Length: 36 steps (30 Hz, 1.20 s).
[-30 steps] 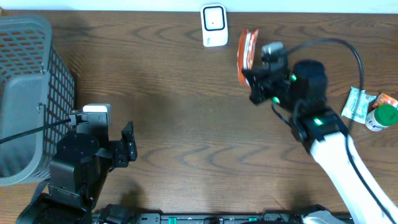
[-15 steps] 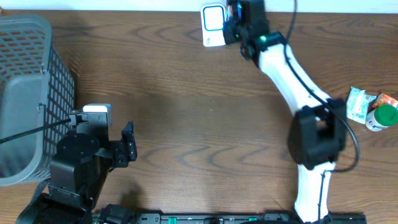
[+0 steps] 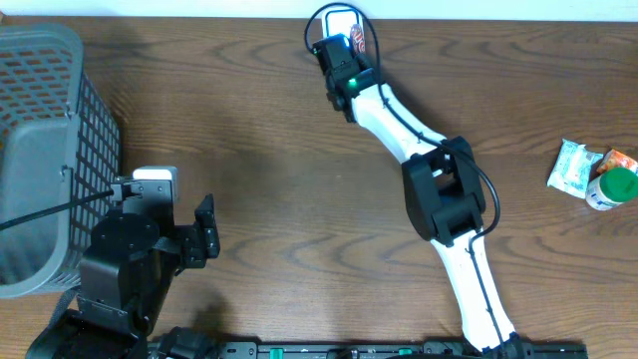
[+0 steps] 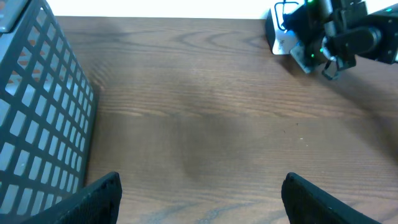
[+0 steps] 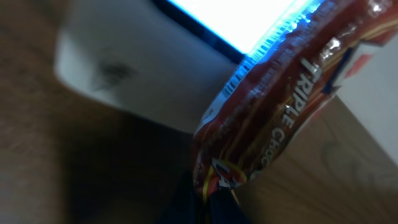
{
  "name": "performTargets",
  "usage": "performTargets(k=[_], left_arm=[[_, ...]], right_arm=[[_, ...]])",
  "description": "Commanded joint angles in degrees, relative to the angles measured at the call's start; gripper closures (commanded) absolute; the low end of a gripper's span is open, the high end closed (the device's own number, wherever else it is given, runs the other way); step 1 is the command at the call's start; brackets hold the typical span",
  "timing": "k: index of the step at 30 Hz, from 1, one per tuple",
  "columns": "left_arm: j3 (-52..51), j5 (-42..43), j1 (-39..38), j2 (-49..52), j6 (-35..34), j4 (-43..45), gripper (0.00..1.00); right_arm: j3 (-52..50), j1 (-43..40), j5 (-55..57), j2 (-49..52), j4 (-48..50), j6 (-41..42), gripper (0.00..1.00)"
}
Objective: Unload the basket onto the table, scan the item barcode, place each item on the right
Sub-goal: 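Lift the Top bar and hold its barcode under the scanner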
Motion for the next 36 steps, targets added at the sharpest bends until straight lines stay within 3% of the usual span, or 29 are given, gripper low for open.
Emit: performTargets(k=[1, 13, 20, 22, 29, 36], left_arm=[[0.8, -0.5, 0.0, -0.1, 0.1, 0.0, 0.17], [0.8, -0.5, 0.0, -0.1, 0.1, 0.0, 0.17], [0.8, -0.5, 0.0, -0.1, 0.1, 0.0, 0.17], [0.8, -0.5, 0.0, -0.1, 0.1, 0.0, 0.17], [0.8, -0.5, 0.0, -0.1, 0.1, 0.0, 0.17], [0.8, -0.5, 0.0, -0.1, 0.1, 0.0, 0.17]], right_arm=[[1.2, 1.7, 3.9, -1.2, 0.5, -4.6, 0.99], [2.7, 2.2, 9.4, -3.2, -4.1, -10.6, 0.99], [3.8, 1.5, 17.7, -5.3, -0.8, -13.0, 0.99], [3.8, 1.5, 21.1, -5.3, 3.6, -17.6, 0.99], [3.6, 1.6, 17.0, -4.7, 13.0, -32.9, 0.99], [0.8, 1.6, 15.6, -3.5, 12.1, -41.4, 0.99]])
